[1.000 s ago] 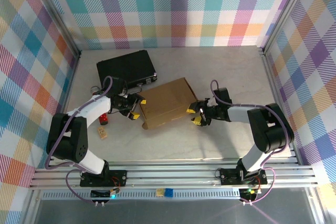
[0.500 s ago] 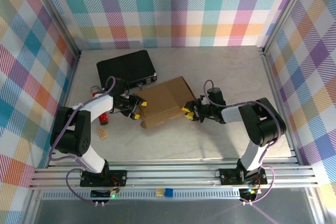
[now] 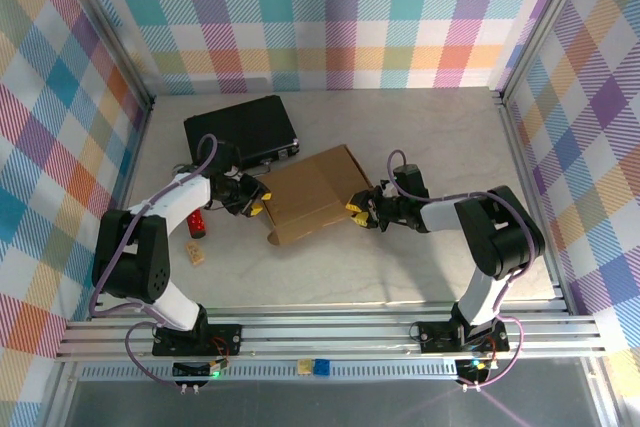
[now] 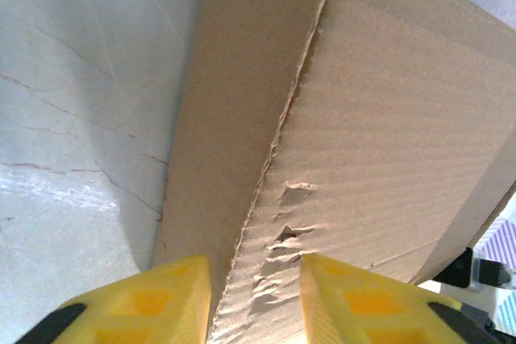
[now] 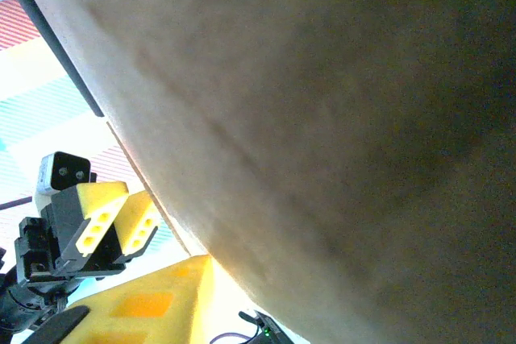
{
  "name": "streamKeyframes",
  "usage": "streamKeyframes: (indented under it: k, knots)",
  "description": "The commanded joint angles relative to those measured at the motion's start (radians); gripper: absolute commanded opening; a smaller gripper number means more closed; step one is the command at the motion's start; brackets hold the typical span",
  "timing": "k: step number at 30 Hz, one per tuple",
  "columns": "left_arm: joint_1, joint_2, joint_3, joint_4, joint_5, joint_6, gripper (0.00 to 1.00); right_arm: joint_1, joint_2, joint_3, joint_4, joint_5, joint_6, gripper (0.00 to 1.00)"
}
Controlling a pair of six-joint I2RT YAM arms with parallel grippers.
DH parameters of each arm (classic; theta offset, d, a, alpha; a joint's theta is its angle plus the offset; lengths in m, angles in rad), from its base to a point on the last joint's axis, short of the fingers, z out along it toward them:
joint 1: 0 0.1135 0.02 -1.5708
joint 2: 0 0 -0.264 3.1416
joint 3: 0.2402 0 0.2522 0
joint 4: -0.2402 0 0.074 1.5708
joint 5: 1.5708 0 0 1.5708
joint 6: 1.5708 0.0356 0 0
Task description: Fold the paper box
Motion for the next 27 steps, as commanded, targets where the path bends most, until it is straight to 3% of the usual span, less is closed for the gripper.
streamKeyframes:
  k: [1,23,27]
  knots:
    - [0.007,-0.001,-0.003,-0.059,-0.011,0.04,0.31,0.006,-0.006,0.022,-0.06,0.012,-0.021,0.34]
    - [-0.053,0.067,0.018,-0.138,-0.114,0.122,0.26,0.005,0.001,0.038,-0.083,0.004,-0.025,0.33]
    - [-0.064,0.064,0.003,-0.158,-0.169,0.135,0.19,0.005,0.001,0.043,-0.085,0.004,-0.025,0.33]
